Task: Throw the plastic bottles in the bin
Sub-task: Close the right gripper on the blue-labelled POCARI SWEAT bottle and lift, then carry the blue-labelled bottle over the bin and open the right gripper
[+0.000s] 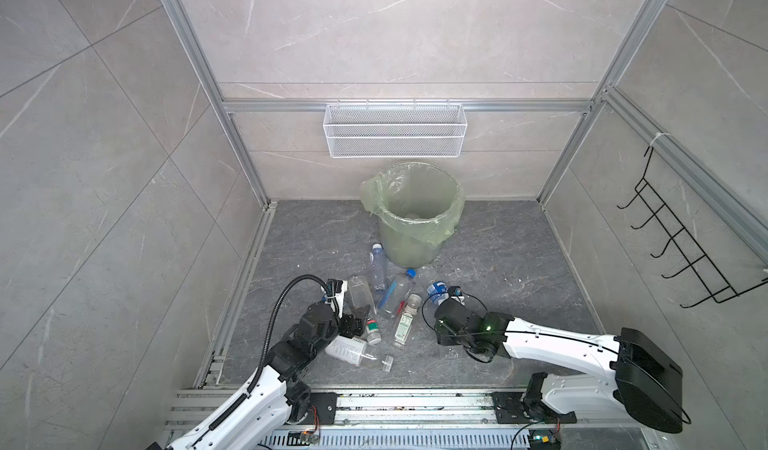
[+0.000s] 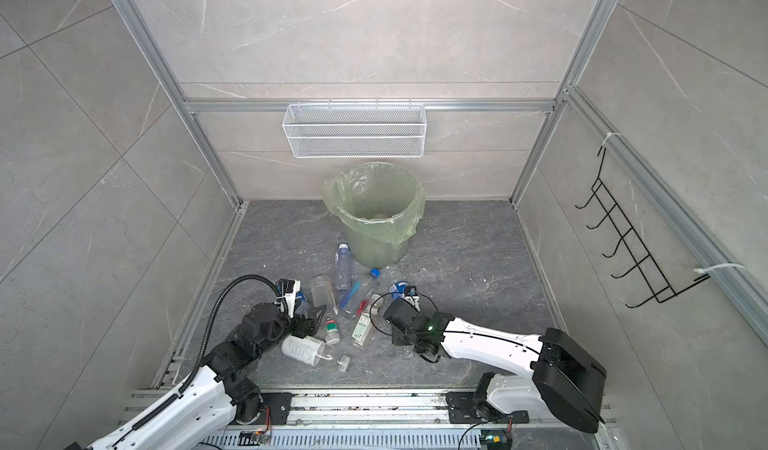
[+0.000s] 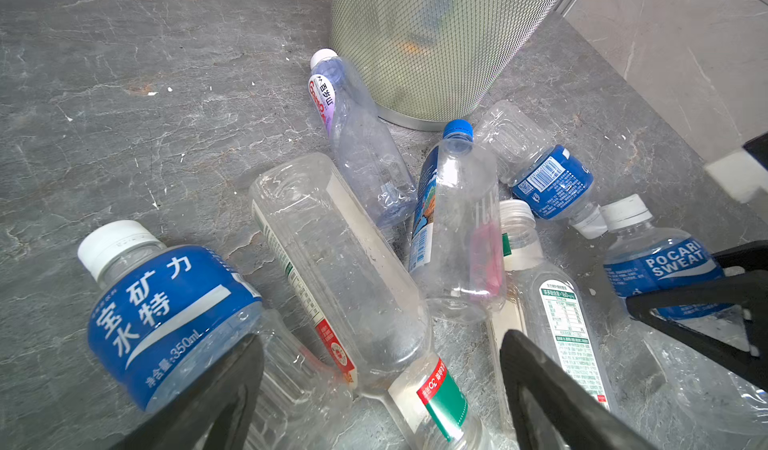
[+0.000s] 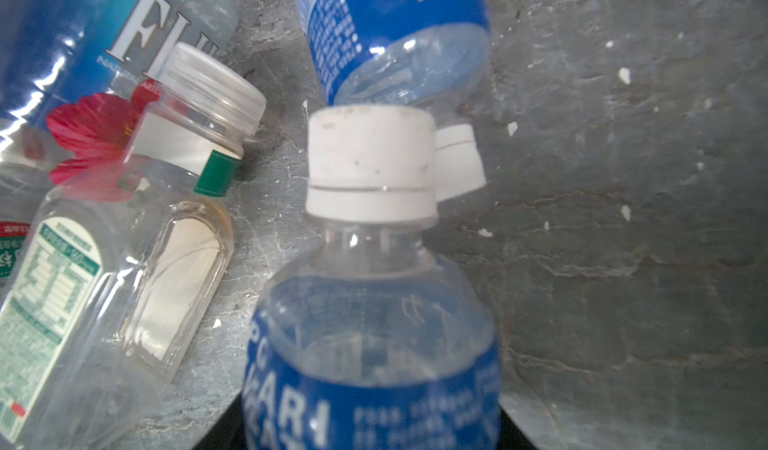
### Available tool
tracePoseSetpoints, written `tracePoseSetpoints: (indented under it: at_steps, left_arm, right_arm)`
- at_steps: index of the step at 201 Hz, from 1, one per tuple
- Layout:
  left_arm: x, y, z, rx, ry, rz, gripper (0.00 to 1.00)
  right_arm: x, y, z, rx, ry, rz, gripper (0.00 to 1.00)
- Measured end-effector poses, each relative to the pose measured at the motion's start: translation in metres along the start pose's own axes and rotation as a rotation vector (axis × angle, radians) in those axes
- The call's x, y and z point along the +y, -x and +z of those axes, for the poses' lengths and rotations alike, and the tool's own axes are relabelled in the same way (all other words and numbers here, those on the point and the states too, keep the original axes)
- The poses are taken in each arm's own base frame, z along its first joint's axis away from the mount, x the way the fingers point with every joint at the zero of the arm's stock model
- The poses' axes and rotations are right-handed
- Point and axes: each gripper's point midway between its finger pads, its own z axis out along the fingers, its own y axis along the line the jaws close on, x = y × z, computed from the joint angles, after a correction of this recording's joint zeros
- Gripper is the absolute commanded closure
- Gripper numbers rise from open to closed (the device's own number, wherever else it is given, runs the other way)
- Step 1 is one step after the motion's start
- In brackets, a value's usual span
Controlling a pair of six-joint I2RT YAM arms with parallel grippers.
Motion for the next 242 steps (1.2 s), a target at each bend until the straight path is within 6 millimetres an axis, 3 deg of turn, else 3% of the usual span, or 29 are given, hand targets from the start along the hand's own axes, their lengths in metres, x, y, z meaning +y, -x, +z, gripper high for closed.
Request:
tracePoseSetpoints:
  at_steps: [69, 160, 182, 202, 226, 237, 242]
  left_arm:
    - [0.0, 0.0, 0.001, 0.002, 0.0, 0.0, 0.09]
    - [0.002, -0.006, 0.006, 0.029, 0.009, 0.001, 0.09]
    - [0.002, -0.007, 0.007, 0.033, 0.011, 0.002, 0.09]
    - [0.002, -0.007, 0.007, 0.031, 0.012, 0.002, 0.09]
    - [0.002, -0.006, 0.006, 0.031, 0.012, 0.002, 0.09]
    - [0.002, -0.006, 0.006, 0.027, 0.011, 0.001, 0.09]
    - [0.002, -0.005, 0.005, 0.022, 0.01, 0.001, 0.09]
  right_arm:
    - [-0.01, 0.025, -0.034, -0.158, 0.027, -0.057, 0.43]
    - [-0.007, 0.088, -0.126, -0.511, 0.124, -0.172, 0.44]
    - [0.008, 0.124, -0.168, -0.613, 0.144, -0.189, 0.44]
    - [0.031, 0.167, -0.219, -0.717, 0.178, -0.188, 0.46]
    - [0.069, 0.237, -0.285, -0.842, 0.206, -0.174, 0.47]
    - [0.084, 0.272, -0.305, -0.886, 0.213, -0.158, 0.45]
    - [0.089, 0.288, -0.311, -0.904, 0.212, -0.147, 0.4]
